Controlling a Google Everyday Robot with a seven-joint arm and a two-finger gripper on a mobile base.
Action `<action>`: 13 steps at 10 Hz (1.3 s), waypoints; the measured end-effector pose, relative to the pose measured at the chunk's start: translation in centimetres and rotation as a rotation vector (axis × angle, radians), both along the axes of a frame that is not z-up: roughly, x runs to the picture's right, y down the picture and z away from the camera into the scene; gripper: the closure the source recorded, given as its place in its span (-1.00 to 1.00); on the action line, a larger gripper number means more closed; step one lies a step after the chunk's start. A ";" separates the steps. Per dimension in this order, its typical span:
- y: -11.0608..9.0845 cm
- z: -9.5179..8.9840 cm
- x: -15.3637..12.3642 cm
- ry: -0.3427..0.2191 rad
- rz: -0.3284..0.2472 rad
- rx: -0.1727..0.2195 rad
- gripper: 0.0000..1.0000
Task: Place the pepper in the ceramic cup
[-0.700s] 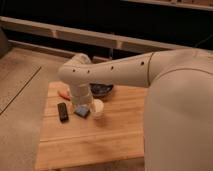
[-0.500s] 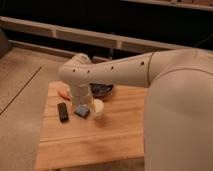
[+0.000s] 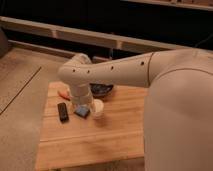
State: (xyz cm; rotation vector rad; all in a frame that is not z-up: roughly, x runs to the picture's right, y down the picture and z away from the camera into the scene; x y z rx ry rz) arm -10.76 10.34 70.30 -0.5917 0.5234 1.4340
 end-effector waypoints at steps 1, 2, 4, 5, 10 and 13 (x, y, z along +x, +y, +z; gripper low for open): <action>0.0 0.0 0.0 0.000 0.000 0.000 -0.30; 0.0 0.0 0.0 0.000 0.000 0.000 -0.30; 0.0 0.0 0.0 0.000 0.000 0.000 -0.30; -0.1 0.0 0.0 -0.002 0.001 0.003 -0.30; -6.5 5.3 -0.5 -0.145 -0.064 0.113 -0.30; -11.4 7.1 -1.9 -0.364 -0.188 0.213 -0.30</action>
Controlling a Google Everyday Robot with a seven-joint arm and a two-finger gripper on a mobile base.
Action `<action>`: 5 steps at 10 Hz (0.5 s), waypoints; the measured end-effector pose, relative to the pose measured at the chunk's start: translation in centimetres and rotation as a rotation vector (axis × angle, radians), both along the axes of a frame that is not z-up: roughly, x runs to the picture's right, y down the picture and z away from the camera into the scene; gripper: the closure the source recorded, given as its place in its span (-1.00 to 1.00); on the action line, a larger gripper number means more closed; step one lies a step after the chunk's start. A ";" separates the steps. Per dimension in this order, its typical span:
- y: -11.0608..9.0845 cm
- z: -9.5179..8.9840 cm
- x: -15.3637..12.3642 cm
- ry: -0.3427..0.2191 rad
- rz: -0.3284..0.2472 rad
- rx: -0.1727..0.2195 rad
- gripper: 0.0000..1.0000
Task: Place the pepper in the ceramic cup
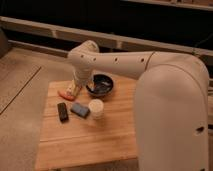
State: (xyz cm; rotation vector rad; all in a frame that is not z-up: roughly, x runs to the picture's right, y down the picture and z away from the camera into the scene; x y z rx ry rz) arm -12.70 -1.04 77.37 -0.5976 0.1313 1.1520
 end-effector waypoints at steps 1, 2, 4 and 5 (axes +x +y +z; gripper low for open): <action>-0.9 0.2 -0.3 -0.040 -0.028 0.021 -0.30; -1.7 0.4 -0.6 -0.075 -0.055 0.043 -0.30; -2.1 0.5 -0.7 -0.095 -0.072 0.053 -0.30; -1.3 1.5 -1.1 -0.103 -0.101 0.030 -0.30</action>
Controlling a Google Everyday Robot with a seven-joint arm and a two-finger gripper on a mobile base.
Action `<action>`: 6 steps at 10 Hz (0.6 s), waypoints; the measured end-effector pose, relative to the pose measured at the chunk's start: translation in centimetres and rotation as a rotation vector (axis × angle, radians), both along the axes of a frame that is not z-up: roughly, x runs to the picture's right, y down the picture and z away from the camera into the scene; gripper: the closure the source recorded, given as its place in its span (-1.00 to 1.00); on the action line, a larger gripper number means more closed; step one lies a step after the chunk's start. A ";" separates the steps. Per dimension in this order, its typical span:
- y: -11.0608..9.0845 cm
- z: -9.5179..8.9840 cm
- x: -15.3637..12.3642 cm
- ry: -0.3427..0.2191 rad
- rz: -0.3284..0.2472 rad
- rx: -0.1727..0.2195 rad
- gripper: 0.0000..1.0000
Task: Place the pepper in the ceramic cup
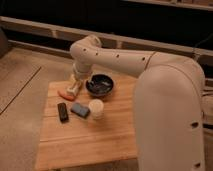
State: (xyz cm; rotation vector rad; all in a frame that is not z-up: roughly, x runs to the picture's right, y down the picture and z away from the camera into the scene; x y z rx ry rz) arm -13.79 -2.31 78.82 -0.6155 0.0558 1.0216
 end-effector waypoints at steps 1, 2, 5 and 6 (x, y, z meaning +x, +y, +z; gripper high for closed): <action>0.4 0.4 -0.8 -0.022 -0.040 -0.005 -0.30; 0.7 0.7 -1.7 -0.053 -0.089 -0.004 -0.30; 1.4 0.5 -5.3 -0.236 -0.306 0.001 -0.30; 1.3 0.2 -6.5 -0.309 -0.374 0.004 -0.30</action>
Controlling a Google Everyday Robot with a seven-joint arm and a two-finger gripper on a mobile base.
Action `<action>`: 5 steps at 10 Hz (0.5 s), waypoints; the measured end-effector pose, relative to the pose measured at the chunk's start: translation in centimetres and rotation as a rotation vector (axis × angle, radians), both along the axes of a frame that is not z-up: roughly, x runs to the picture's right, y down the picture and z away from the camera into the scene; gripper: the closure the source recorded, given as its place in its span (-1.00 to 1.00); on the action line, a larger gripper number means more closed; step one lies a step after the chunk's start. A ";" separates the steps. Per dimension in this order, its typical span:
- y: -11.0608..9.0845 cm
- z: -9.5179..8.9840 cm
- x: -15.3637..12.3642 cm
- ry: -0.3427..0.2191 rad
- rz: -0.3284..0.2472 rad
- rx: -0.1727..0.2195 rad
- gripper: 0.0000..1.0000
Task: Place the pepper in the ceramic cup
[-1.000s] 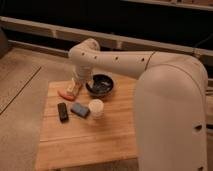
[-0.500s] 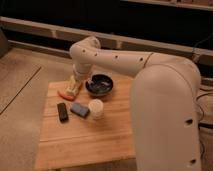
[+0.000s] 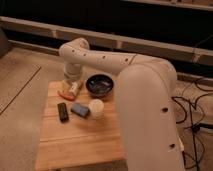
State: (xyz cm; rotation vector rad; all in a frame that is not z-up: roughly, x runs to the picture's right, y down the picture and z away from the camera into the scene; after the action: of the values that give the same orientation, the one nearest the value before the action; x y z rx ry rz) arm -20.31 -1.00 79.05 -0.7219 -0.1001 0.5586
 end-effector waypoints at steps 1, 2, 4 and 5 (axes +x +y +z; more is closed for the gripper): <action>-0.2 -0.2 -1.3 -0.081 -0.070 0.003 -0.30; -0.3 -0.3 -1.9 -0.124 -0.105 0.005 -0.30; -0.6 -0.6 -2.9 -0.196 -0.161 0.011 -0.30; -0.7 -0.5 -3.0 -0.203 -0.168 0.013 -0.30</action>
State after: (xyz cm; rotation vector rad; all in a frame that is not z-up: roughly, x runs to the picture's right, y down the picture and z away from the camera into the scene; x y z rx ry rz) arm -23.35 -1.67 78.53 -0.7654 -0.2294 0.3228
